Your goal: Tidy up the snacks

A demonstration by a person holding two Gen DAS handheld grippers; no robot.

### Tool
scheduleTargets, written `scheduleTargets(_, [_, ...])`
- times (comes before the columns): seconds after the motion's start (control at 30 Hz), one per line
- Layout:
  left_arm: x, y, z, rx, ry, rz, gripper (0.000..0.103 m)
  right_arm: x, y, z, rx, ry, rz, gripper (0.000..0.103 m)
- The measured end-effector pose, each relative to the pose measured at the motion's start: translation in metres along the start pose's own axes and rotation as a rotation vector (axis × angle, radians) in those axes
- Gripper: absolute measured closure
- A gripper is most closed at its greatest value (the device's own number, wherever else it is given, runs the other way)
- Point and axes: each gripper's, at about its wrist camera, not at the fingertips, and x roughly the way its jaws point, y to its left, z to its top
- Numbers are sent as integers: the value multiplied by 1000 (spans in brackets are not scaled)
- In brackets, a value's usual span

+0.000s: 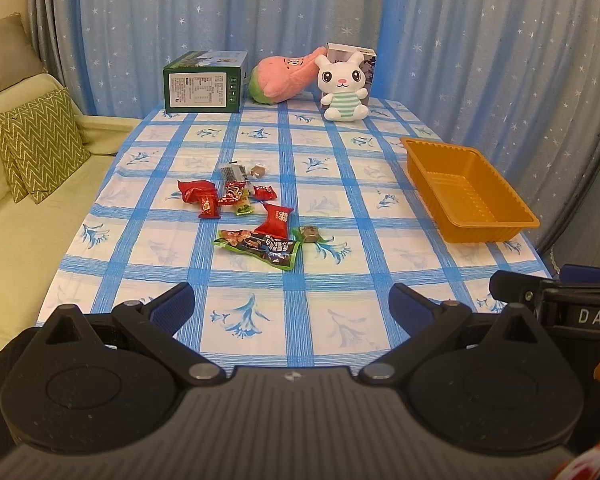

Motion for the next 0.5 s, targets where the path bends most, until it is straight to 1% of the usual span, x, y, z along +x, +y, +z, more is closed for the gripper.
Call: scheduleTargets(0.5, [0,-1,0,-2,1,-1,1,2,-1,-1,1,-1,1,0])
